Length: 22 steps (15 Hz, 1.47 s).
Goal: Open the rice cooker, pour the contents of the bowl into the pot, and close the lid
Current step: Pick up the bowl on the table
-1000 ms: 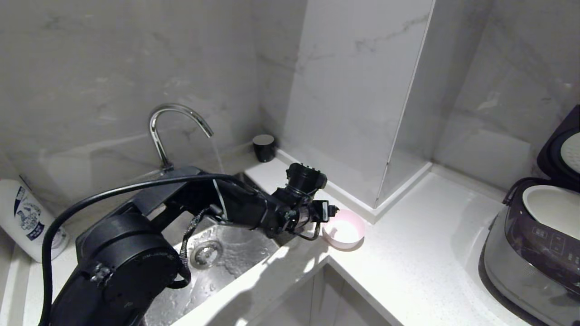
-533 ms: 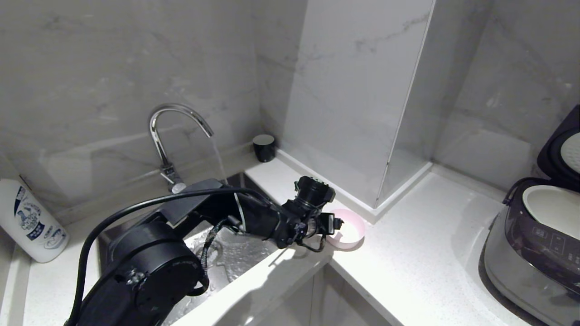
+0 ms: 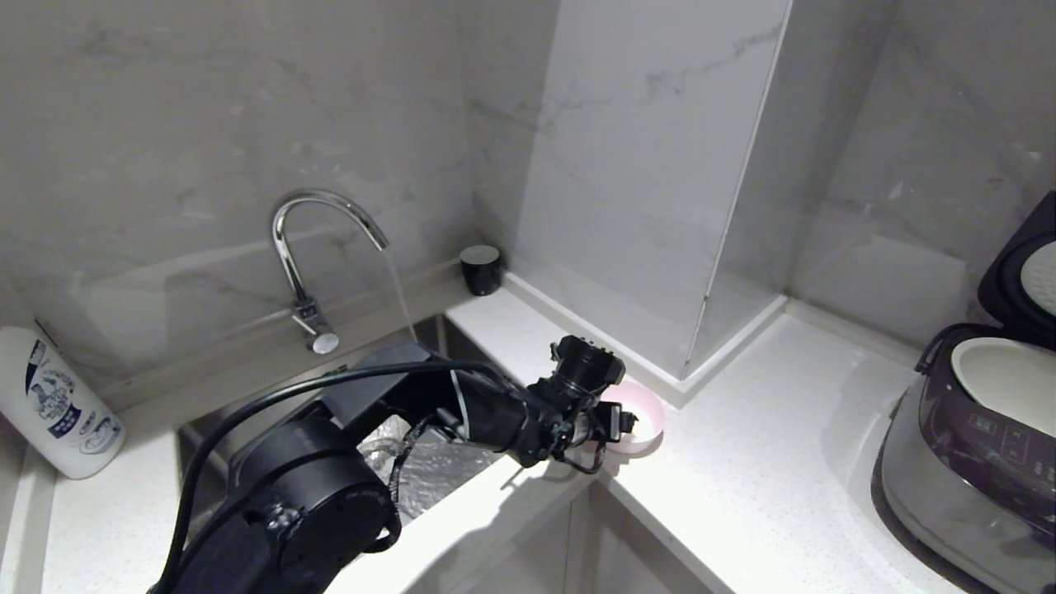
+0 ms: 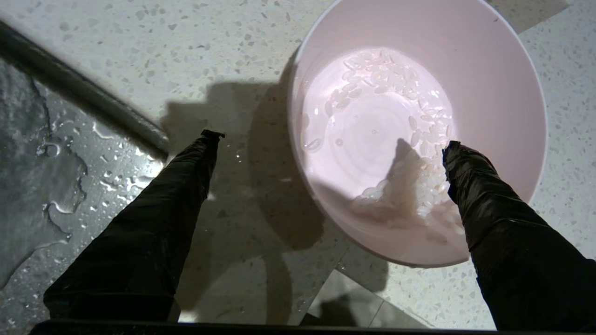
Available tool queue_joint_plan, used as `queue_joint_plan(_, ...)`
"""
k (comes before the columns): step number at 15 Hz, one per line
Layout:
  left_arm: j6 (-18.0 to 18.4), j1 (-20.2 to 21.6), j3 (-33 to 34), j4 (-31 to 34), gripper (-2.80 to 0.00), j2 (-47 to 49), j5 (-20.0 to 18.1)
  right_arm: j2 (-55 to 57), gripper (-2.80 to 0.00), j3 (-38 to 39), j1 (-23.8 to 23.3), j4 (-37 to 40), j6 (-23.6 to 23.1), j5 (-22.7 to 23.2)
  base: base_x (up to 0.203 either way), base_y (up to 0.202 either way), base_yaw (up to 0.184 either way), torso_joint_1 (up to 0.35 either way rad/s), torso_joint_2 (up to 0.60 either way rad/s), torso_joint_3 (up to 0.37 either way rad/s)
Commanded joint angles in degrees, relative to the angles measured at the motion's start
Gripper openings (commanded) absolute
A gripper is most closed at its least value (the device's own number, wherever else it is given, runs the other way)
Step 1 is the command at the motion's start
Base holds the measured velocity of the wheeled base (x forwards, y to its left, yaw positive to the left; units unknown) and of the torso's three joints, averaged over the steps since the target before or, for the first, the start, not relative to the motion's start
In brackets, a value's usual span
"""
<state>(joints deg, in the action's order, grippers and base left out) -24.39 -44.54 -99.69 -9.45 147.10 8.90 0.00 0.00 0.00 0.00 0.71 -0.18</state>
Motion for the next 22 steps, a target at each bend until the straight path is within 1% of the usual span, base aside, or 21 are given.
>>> queue_joint_plan(1, -0.31, -0.25, -0.79, -0.06, 0.00, 1.20, 0.13, 0.00, -2.80, 0.00, 0.00, 0.00, 0.00, 0.00, 0.000, 0.000, 0.000, 0.000, 0.00, 0.000)
queue_joint_plan(2, -0.30, -0.28, -1.21, -0.04, -2.80, 1.52, 0.15, 0.00, -2.80, 0.00, 0.00, 0.00, 0.00, 0.00, 0.000, 0.000, 0.000, 0.000, 0.00, 0.000)
queue_joint_plan(4, -0.22, -0.37, -1.64, 0.13, -2.80, 1.52, 0.15, 0.00, -2.80, 0.00, 0.00, 0.00, 0.00, 0.00, 0.000, 0.000, 0.000, 0.000, 0.00, 0.000)
queue_joint_plan(7, -0.22, -1.01, -2.61, 3.57, -2.80, 1.70, 0.15, 0.00, -2.80, 0.00, 0.00, 0.00, 0.00, 0.00, 0.000, 0.000, 0.000, 0.000, 0.00, 0.000)
queue_joint_plan(15, -0.39, -1.05, -3.23, 4.74, -2.80, 1.26, 0.18, 0.00, -2.80, 0.00, 0.00, 0.00, 0.00, 0.00, 0.000, 0.000, 0.000, 0.000, 0.00, 0.000)
queue_joint_plan(17, 0.03, -0.52, -3.28, 7.65, -2.80, 0.13, 0.16, 0.00, -2.80, 0.00, 0.00, 0.00, 0.00, 0.00, 0.000, 0.000, 0.000, 0.000, 0.00, 0.000)
queue_joint_plan(19, 0.99, 0.22, -3.27, 12.18, -2.80, -1.13, 0.22, 0.00, -2.80, 0.00, 0.00, 0.00, 0.00, 0.00, 0.000, 0.000, 0.000, 0.000, 0.00, 0.000)
queue_joint_plan(22, 1.54, 2.66, -2.66, 16.34, -2.80, -3.82, 0.30, 0.00, -2.80, 0.00, 0.00, 0.00, 0.00, 0.00, 0.000, 0.000, 0.000, 0.000, 0.00, 0.000)
